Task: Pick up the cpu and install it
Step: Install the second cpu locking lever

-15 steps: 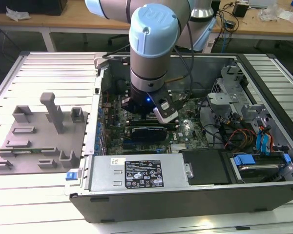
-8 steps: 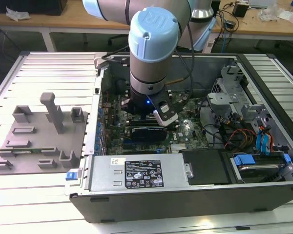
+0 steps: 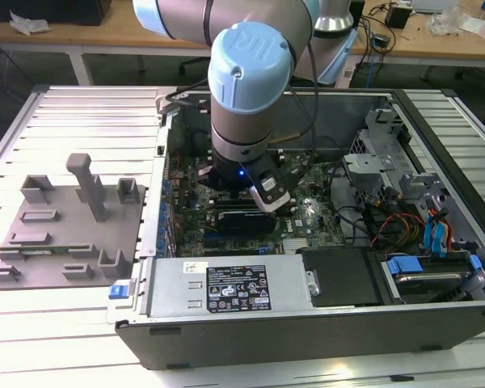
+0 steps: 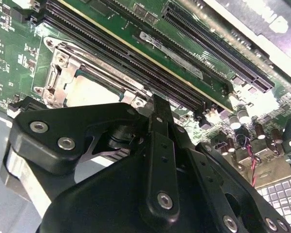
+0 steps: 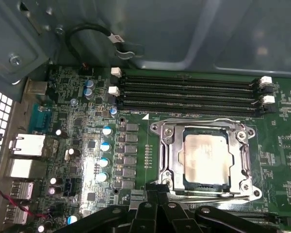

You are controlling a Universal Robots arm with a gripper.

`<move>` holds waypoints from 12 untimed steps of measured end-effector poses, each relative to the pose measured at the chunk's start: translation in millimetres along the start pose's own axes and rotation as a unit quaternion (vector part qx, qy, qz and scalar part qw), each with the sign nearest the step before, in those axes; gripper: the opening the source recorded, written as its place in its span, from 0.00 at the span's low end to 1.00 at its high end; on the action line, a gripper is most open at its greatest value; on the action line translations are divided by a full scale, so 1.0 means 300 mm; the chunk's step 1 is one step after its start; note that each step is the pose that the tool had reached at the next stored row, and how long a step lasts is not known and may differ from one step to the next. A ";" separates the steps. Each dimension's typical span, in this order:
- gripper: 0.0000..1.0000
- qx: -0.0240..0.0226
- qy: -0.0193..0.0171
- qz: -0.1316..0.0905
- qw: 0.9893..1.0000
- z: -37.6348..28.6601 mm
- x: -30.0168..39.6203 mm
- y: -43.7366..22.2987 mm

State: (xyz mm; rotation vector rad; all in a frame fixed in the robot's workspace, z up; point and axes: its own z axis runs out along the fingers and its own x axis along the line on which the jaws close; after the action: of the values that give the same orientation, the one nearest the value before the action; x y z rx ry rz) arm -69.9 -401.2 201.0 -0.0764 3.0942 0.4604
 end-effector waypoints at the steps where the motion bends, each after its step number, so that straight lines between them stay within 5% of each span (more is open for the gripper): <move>1: 0.11 0.000 0.000 0.000 1.000 0.002 0.000 -0.001; 12: 0.11 -0.002 0.000 0.000 1.000 0.015 0.000 0.000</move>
State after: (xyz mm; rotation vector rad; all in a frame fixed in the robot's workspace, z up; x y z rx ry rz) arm -69.8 -399.9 196.7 -0.0761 3.0932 0.4662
